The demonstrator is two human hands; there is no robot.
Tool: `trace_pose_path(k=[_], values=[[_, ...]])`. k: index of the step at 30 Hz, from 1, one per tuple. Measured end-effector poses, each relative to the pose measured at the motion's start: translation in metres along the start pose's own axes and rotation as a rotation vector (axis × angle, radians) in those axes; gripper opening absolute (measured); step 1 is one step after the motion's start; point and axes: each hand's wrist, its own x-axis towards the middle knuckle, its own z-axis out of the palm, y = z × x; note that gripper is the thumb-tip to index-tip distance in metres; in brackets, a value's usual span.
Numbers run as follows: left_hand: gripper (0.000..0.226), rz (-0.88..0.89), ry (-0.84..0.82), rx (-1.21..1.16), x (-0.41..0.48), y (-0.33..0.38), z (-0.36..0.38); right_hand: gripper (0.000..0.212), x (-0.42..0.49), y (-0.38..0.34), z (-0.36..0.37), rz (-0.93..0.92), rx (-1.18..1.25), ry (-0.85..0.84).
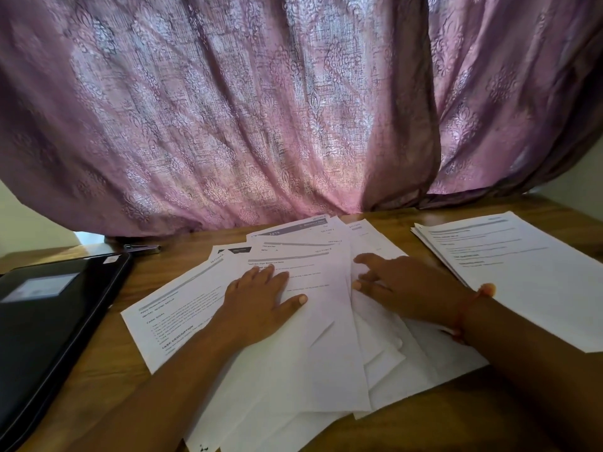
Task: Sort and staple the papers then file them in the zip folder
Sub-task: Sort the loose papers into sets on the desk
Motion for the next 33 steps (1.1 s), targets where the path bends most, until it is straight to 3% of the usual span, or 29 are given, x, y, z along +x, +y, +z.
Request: trace_pose_path(k=[3,5,9,12,16,18,21,25,29,33], values=[[0.139,0.029,0.030,0.021,-0.001,0.005,-0.001,0.046,0.003,0.004,-0.001,0.044,-0.065,0.189],[0.135,0.051,0.058,0.028,-0.001,0.007,-0.001,0.047,0.006,0.006,0.002,0.035,-0.094,0.228],[0.110,0.084,0.084,-0.014,-0.002,0.011,-0.003,0.060,0.007,0.006,0.011,0.031,-0.119,0.042],[0.091,0.088,0.055,-0.025,-0.002,0.011,-0.003,0.053,0.011,0.008,0.016,-0.013,0.032,0.009],[0.091,0.074,0.021,-0.050,-0.002,0.006,-0.004,0.043,0.013,0.005,0.014,-0.050,0.126,-0.056],[0.088,0.072,0.025,-0.067,-0.002,0.005,-0.003,0.041,0.014,0.003,0.010,-0.010,0.125,0.015],[0.108,0.075,0.041,-0.070,-0.003,0.004,-0.002,0.037,0.026,-0.002,-0.002,0.058,0.088,0.156],[0.070,0.061,0.044,-0.072,-0.001,0.005,0.000,0.037,0.070,-0.004,-0.012,0.161,0.173,0.105],[0.067,0.055,0.044,-0.070,-0.001,0.006,0.001,0.043,0.110,0.003,-0.011,0.199,0.283,0.077],[0.066,0.060,0.057,-0.085,0.001,0.005,0.001,0.037,0.134,-0.001,-0.012,0.220,0.193,0.058]])
